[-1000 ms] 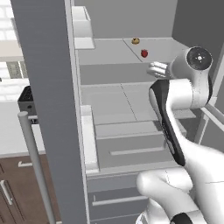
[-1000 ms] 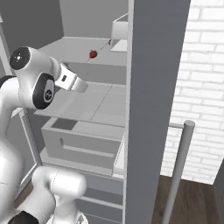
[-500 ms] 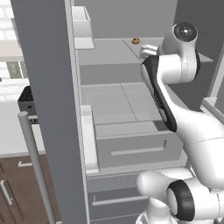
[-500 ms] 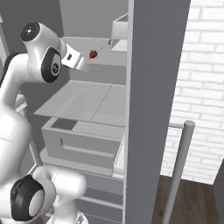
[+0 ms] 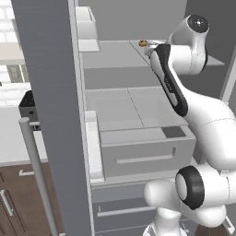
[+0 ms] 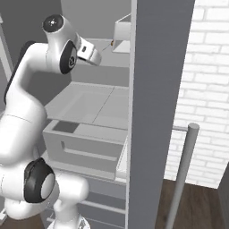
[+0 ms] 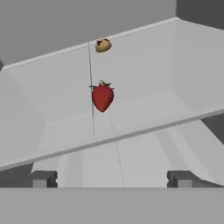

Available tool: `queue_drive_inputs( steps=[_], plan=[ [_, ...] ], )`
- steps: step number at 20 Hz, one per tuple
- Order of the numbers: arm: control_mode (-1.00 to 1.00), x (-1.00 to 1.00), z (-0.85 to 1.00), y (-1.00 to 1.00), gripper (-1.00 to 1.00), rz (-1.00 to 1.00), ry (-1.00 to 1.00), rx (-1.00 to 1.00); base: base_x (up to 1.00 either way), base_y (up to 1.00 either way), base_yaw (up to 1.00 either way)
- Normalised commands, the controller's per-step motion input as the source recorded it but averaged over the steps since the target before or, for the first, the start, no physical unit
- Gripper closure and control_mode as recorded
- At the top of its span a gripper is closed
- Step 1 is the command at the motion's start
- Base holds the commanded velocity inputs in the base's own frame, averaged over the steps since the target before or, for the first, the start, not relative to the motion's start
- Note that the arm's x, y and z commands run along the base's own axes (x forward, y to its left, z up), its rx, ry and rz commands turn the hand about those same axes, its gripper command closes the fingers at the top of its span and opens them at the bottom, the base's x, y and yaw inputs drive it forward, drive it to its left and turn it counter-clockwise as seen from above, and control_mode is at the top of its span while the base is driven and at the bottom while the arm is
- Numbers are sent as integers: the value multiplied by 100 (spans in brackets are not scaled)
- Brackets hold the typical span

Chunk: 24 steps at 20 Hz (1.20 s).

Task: Take the strawberry from the fridge and place it on top of the pancake, located on the dining counter.

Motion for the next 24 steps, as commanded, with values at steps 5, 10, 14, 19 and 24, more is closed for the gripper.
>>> queue_drive_inputs(
  steps=[5,10,14,19,24],
  plan=[
    [-100,50,-2,0,-100,15,0,-1,0,0,0],
    [-100,50,-11,0,-100,6,0,-5,0,0,0],
    [-100,37,-8,0,-100,3,0,-4,0,0,0],
    [-100,18,-9,0,-100,2,0,-3,0,0,0],
    [-100,20,-12,0,-100,2,0,-3,0,0,0]
  ],
)
